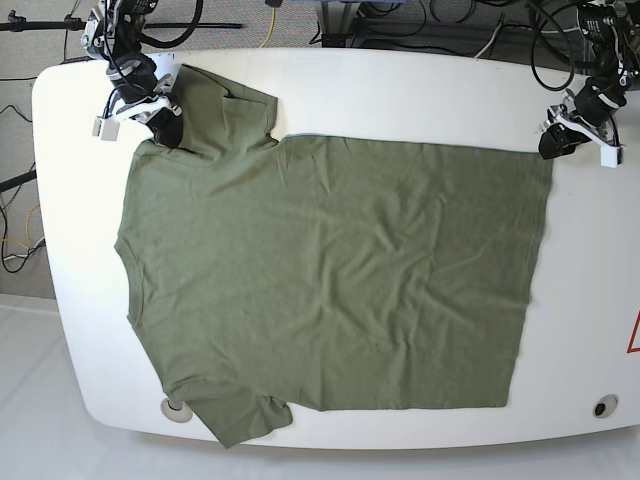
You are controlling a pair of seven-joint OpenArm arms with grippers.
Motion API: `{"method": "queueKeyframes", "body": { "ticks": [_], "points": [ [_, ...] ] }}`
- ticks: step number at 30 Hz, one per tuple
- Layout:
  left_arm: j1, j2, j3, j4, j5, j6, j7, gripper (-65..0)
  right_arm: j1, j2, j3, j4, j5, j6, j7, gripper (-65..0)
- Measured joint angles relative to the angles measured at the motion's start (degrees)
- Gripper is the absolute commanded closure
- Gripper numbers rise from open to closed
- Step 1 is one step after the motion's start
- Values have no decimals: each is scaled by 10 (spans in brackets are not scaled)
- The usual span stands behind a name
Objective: Fold the T-shirt properly
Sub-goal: 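Lower the left gripper onto the opposite shoulder corner and pinch it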
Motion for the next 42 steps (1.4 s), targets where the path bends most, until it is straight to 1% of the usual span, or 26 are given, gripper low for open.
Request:
{"method": "queueKeyframes", "body": {
  "ticks": [10,13,32,38,42],
  "points": [
    [-37,17,3,-46,-8,0,-13,-203,-1,0,0,3,2,1,1,0],
    [-40,17,4,-58,-22,-5,-24,-204,-1,0,0,3,2,3,1,0],
    [-42,18,8,-57,-24,1,-25,-183,-1,0,0,3,2,3,1,0],
    [-41,18,8,-58,-26,1,-24,-143,-1,0,0,2,2,3,1,0],
    [-41,18,7,-58,-28,3,-22,-150,-1,0,0,3,2,3,1,0]
  ]
}}
